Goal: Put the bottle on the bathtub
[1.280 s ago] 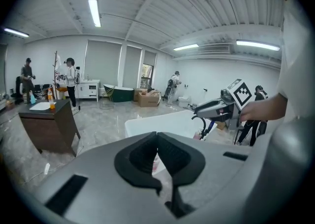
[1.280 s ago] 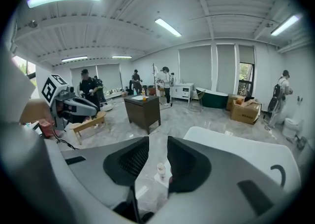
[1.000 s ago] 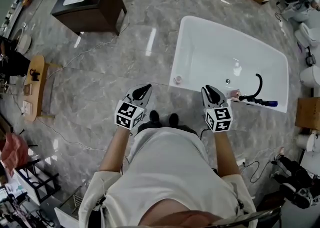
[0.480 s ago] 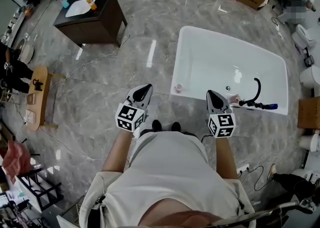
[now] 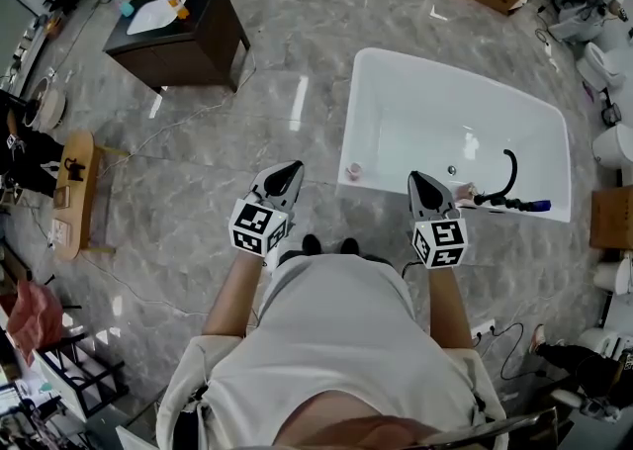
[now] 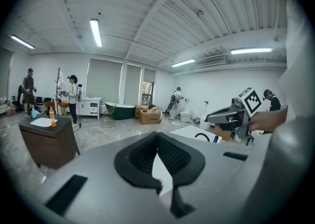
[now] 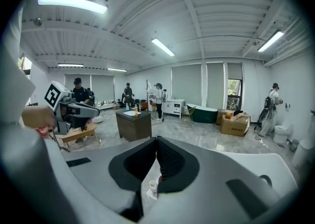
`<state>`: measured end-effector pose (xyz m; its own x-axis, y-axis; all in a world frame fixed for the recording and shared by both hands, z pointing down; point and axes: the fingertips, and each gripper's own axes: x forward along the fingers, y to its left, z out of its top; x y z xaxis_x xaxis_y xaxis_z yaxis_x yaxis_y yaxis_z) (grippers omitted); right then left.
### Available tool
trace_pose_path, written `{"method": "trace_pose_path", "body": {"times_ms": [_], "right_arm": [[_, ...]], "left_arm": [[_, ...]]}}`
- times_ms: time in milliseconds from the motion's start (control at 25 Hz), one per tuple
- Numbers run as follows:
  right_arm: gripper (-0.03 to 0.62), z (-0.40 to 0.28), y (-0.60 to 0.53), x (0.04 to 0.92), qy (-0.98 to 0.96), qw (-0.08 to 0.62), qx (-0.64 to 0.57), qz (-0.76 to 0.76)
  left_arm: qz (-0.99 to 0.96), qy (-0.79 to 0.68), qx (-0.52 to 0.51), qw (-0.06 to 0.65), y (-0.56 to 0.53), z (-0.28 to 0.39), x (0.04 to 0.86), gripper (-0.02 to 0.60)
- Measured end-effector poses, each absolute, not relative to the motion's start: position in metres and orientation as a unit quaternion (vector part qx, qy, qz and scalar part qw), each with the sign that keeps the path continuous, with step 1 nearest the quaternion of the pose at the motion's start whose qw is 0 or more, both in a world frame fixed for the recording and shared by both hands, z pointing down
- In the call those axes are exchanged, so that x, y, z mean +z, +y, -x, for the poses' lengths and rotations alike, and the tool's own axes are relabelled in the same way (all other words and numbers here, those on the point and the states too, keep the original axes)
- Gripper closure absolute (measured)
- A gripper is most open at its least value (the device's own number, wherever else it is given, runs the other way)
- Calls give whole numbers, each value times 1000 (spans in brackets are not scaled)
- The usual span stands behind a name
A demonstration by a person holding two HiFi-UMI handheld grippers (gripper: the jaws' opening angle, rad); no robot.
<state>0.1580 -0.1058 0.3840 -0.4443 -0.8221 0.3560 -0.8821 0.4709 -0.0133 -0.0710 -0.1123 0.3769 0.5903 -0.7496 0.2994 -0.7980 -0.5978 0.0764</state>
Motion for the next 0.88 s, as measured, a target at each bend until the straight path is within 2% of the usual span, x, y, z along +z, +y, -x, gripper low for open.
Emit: {"method": "trace_pose_path", "body": {"times_ms": [880], "right_arm": [[563,-149,-117,380,-846,148,95,-504]], "left_arm": [[-884,-440,115,108,-121,80,381,574]]}}
